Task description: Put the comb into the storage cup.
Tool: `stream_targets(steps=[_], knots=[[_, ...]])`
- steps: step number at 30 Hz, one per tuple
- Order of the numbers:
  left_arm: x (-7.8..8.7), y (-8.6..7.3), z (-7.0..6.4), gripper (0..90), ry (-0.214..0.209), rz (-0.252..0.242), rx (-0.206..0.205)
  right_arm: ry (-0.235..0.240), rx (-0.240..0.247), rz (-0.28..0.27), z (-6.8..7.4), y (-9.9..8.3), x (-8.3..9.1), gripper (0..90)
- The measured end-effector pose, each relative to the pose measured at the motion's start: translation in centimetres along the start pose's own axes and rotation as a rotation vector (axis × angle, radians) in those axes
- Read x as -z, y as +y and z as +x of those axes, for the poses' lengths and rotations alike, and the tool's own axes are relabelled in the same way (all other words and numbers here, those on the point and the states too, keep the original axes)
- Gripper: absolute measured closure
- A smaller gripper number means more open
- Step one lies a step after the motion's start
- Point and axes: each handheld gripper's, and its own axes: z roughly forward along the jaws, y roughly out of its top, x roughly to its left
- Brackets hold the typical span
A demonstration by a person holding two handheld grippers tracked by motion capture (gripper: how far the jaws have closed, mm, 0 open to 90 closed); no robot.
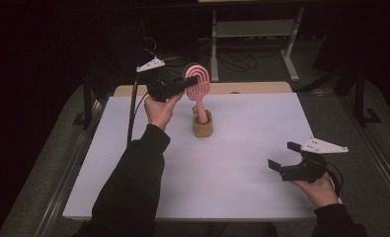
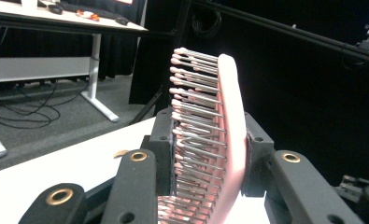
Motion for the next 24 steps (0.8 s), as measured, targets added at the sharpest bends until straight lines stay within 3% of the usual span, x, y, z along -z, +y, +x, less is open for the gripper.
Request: stream_targets(steps=[16,24], knots=[[-0.6,-1.4,0.6,64.3,0.007,-0.001,0.029,0.008,-0.002,0.005,0.0,-0.1,-0.1,0.0],[-0.7,-2.4,1.7,64.3,0.021,-0.009,0.079,0.003,-0.011,0.004,-0.2,-0.3,0.0,0.0]])
